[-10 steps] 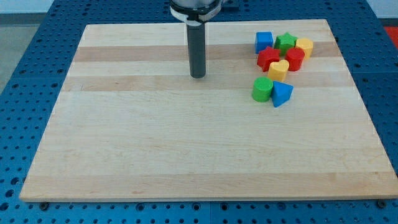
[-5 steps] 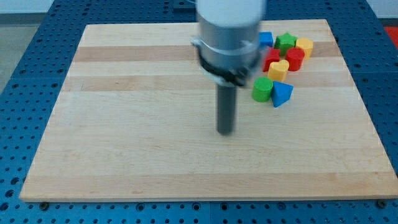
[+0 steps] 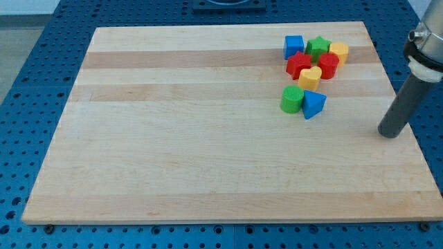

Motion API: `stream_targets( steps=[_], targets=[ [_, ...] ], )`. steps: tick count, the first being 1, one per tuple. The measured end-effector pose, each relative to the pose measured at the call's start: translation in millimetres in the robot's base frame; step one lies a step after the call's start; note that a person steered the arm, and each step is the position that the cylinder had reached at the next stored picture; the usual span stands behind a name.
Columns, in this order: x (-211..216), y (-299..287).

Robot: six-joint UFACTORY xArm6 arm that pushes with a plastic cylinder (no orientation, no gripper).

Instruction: Place the arm to the right of the blue triangle

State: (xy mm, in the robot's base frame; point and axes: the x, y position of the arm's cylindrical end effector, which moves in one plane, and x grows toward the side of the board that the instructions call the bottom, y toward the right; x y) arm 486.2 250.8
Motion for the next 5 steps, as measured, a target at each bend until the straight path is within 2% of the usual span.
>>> stream_targets(
  steps=[2, 5],
  targets=[
    [-21.6, -20.8],
    [-26.3, -52.3]
  ],
)
